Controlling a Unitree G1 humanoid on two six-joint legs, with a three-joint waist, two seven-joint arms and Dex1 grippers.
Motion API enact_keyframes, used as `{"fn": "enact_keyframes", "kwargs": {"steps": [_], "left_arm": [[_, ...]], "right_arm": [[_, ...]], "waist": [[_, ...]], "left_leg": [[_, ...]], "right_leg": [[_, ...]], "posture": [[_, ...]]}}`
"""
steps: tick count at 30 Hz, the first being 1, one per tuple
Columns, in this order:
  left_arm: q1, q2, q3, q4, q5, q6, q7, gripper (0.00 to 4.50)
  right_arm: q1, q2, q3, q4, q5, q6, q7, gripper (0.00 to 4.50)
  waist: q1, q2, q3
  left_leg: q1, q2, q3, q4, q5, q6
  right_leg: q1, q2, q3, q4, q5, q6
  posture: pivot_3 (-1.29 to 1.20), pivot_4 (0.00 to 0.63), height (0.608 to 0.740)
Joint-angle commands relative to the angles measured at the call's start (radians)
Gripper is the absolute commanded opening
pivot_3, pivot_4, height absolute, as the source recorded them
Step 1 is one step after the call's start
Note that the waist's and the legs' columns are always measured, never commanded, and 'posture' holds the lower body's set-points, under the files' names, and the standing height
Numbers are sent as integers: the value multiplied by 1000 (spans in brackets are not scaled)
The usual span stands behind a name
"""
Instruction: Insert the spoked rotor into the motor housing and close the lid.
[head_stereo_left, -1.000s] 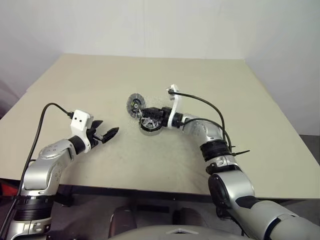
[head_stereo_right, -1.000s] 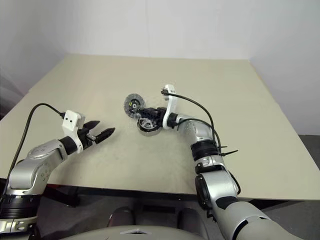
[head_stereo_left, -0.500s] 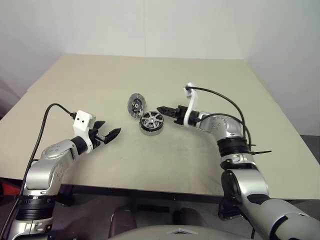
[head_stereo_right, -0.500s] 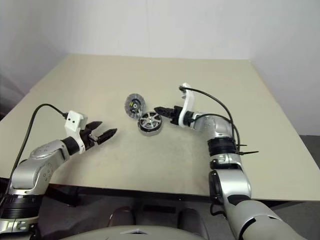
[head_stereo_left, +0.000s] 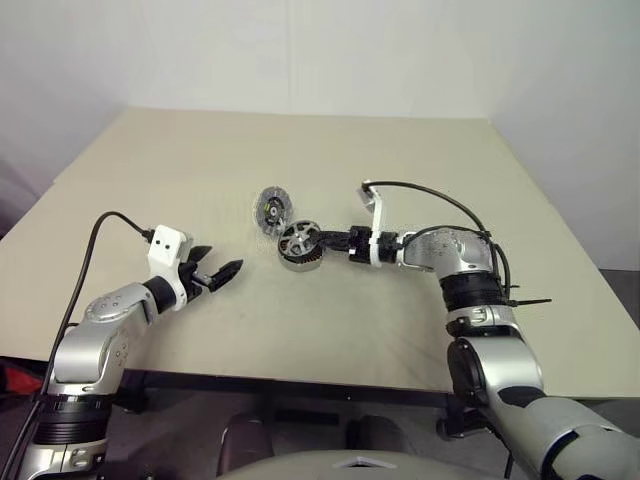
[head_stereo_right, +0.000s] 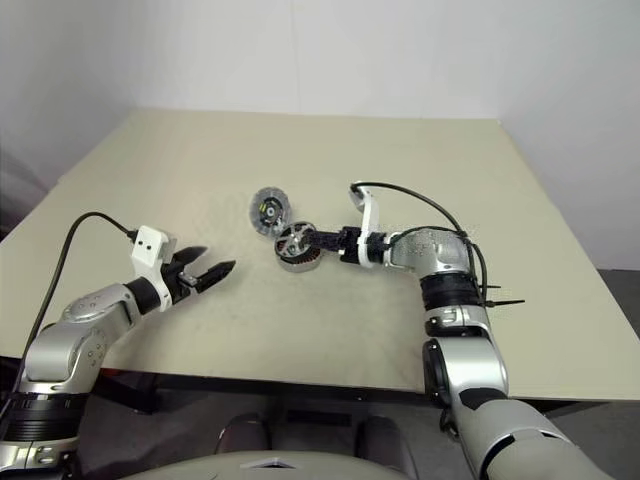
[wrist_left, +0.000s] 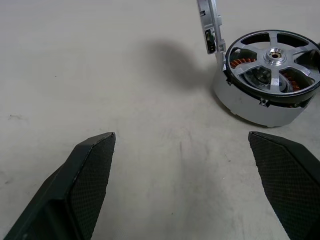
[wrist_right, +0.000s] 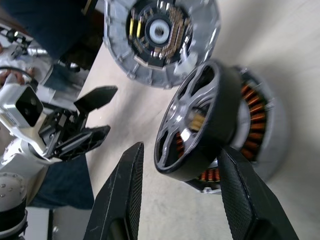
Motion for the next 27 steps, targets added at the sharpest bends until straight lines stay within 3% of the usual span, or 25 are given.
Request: {"fn": "enact_keyframes", "kwargs": {"steps": [1,8,12,15,17,23,27], "left_arm": [[4,11,19,-44,-2,-11,0,4500],[6,14,17,-45,3,-12,5,4500],[5,14,16,-44,6,-15,6,4500],[5,14,16,-42,8,-16,7,4500],[4,14,16,-41,8,-17,7,4500],[4,13,13,-41,12,-15,4,4500],[4,10,10,-39,13,-14,3,4500]], "right_arm": [[-5,1,1,-30,9,-25,2,2565],[-21,15,-13,12,-9,-62,-41,2565],[-31,14,-25,40,-7,-77,-59,1719],[-36,11,-28,26,13,-53,-48,711],[-37,8,-28,21,26,-38,-40,471],[-52,1,-70,30,80,36,-32,422],[-97,16,-176,68,139,118,-75,422]], "waist": [[2,0,0],[7,0,0],[10,0,0],[11,0,0],[13,0,0],[16,0,0],[16,0,0]], "left_leg": [[0,0,0,0,0,0],[0,0,0,0,0,0],[1,0,0,0,0,0],[0,0,0,0,0,0],[0,0,0,0,0,0],[1,0,0,1,0,-1],[0,0,0,1,0,0]], "right_leg": [[0,0,0,0,0,0],[0,0,0,0,0,0],[0,0,0,1,0,0],[0,0,0,0,0,0],[0,0,0,1,0,0],[0,0,0,1,0,0],[-1,0,0,0,0,0]], "posture": [[0,0,740],[0,0,740],[0,0,740],[0,0,740],[0,0,740],[0,0,740],[0,0,740]]}}
